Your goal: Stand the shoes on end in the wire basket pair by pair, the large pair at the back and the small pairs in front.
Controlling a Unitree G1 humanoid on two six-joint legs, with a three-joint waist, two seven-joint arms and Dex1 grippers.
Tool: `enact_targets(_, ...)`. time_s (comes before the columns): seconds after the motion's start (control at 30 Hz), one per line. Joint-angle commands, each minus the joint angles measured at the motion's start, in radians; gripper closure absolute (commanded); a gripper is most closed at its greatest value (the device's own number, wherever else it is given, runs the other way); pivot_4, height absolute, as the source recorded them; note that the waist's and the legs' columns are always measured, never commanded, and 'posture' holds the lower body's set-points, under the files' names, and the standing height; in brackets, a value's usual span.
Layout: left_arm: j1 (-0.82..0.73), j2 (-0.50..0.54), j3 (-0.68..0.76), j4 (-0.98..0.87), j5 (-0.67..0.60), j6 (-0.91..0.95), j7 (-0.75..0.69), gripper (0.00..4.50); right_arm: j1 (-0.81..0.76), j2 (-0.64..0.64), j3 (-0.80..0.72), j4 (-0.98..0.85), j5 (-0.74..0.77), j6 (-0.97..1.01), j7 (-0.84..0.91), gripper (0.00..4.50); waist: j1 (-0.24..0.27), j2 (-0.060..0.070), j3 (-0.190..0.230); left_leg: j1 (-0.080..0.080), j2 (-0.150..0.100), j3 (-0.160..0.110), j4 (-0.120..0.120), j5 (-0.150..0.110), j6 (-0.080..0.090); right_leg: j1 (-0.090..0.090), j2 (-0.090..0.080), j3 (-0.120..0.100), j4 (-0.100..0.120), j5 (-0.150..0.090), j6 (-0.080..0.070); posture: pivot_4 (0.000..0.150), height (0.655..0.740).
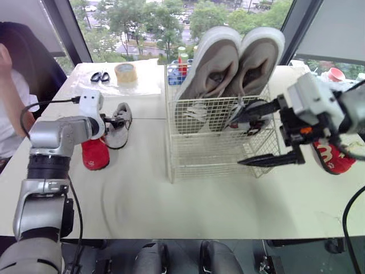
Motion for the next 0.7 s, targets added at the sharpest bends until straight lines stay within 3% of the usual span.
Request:
enact_targets(0.03, -0.078, -0.029, -0.026, 0.128, 0.081, -0.122, -0.072, 0.00, 0.013, 0.016, -0.047, -0.059, 0.053, 0.028, -0.069, 0.02, 0.001, 0.000, 0.000, 0.000, 0.000, 0.000, 0.000, 0.000, 0.000, 0.000, 0.000, 0.000, 0.000, 0.000, 0.000, 0.150, 0.7400)
enact_targets(0.17, -0.150, -0.074, -0.043, 0.327, 0.164, -0.261, -0.129, 0.00, 0.035, 0.033, -0.050, -0.089, 0.081, 0.054, -0.145, 0.02, -0.001, -0.001, 0.000, 0.000, 0.000, 0.000, 0.001, -0.002, 0.003, 0.000, -0.001, 0.000, 0.000, 0.000, 0.000, 0.150, 0.7400)
enact_targets(0.2, -0.165, -0.084, -0.043, 0.368, 0.181, -0.291, -0.138, 0.25, 0.040, 0.035, -0.053, -0.092, 0.088, 0.061, -0.162, 0.01, -0.001, -0.001, 0.000, 0.000, 0.000, 0.000, 0.000, -0.002, 0.004, 0.000, -0.001, 0.000, 0.000, 0.000, 0.000, 0.150, 0.7400)
enact_targets(0.27, -0.188, -0.097, -0.042, 0.428, 0.212, -0.337, -0.154, 0.93, 0.046, 0.037, -0.058, -0.098, 0.100, 0.070, -0.188, 0.00, -0.001, -0.001, 0.000, 0.000, -0.001, 0.000, 0.001, -0.003, 0.005, 0.000, -0.002, -0.001, 0.001, 0.000, 0.000, 0.150, 0.7400)
enact_targets(0.5, -0.203, -0.105, 0.002, 0.378, 0.231, -0.301, -0.186, 4.23, 0.060, 0.023, -0.076, -0.103, 0.123, 0.086, -0.242, 0.00, 0.000, -0.001, 0.000, 0.000, -0.001, 0.000, 0.001, -0.004, 0.007, 0.000, -0.003, -0.001, 0.001, 0.000, 0.000, 0.150, 0.7400)
enact_targets(0.53, -0.199, -0.104, 0.009, 0.357, 0.229, -0.282, -0.186, 4.39, 0.062, 0.022, -0.078, -0.102, 0.124, 0.086, -0.247, 0.00, -0.001, -0.002, 0.001, 0.000, -0.001, 0.000, 0.001, -0.004, 0.007, 0.000, -0.003, -0.001, 0.001, 0.000, 0.000, 0.150, 0.7400)
enact_targets(0.7, -0.149, -0.086, 0.058, 0.157, 0.216, -0.173, -0.154, 4.40, 0.055, 0.022, -0.067, -0.084, 0.117, 0.074, -0.256, 0.00, -0.002, -0.002, 0.001, -0.001, -0.001, 0.000, 0.001, -0.003, 0.006, 0.000, -0.003, -0.001, 0.001, 0.000, 0.000, 0.150, 0.7400)
